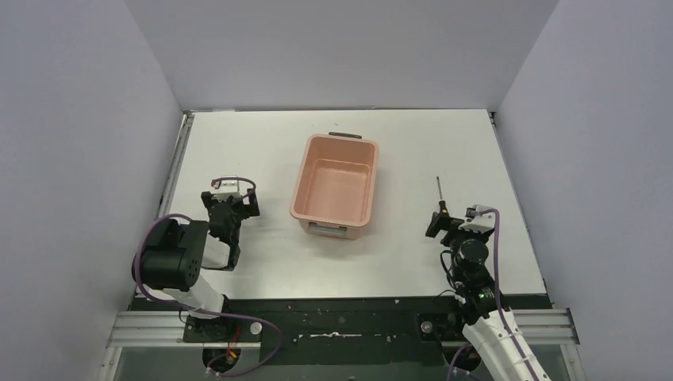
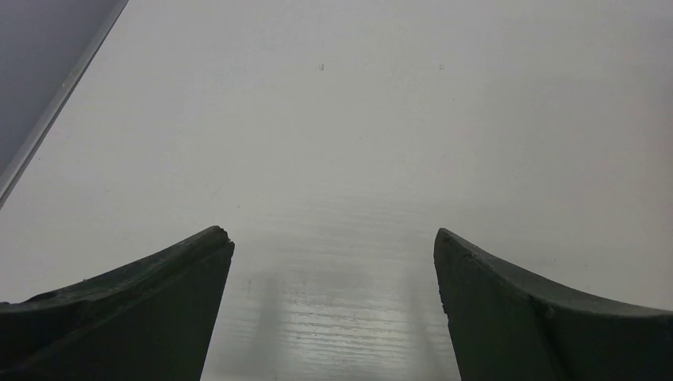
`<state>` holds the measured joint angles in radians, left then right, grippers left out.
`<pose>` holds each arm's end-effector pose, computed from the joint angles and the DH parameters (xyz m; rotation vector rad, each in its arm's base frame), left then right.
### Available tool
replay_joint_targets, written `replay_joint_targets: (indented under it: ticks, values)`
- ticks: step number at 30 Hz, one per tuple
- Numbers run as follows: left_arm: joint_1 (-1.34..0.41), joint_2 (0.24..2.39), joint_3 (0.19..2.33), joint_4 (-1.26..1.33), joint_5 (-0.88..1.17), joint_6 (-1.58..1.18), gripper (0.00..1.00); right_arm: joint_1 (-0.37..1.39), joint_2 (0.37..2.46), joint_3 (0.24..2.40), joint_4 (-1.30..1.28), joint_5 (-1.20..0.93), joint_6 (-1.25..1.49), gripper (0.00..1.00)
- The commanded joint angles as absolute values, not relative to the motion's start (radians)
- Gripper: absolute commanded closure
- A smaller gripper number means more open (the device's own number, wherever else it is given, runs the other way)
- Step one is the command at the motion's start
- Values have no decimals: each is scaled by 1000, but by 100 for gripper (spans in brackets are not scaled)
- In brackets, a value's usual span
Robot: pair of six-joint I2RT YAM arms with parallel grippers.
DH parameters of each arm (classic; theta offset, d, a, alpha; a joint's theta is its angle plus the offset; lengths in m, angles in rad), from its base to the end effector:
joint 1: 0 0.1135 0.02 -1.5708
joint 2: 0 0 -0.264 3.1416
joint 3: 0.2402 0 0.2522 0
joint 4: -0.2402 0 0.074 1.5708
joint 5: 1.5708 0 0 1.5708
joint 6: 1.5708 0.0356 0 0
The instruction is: Put the screwdriver in the bin
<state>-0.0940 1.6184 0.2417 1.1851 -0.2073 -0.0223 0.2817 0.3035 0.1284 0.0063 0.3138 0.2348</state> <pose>0.2451 -0.0158 0.1277 -0.0874 1.7571 0.0980 0.1241 0.0245 0.1907 0.1890 1.7221 0.1075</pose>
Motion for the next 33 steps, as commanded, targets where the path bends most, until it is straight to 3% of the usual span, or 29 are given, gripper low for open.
replay_joint_targets:
  ticks: [1,8,11,18,22,33]
  values:
    - [-87,1610,252,1214,-193,-22,3,278,304,172,68,326,223,0]
    - [-87,1609,251,1213,-193,-23,3,278,457,439,-30,419,241,0]
    - [-87,1609,251,1213,-194,-23,3,275,680,676,-198,462,198,0]
    - [-87,1609,251,1213,-194,-22,3,163,1302,1199,-684,307,121,0]
    - [-87,1610,251,1213,-194,-23,3,49,1467,1240,-681,108,120,2]
    - [-87,1611,252,1214,-194,-23,3,-10,1741,1057,-565,34,133,19]
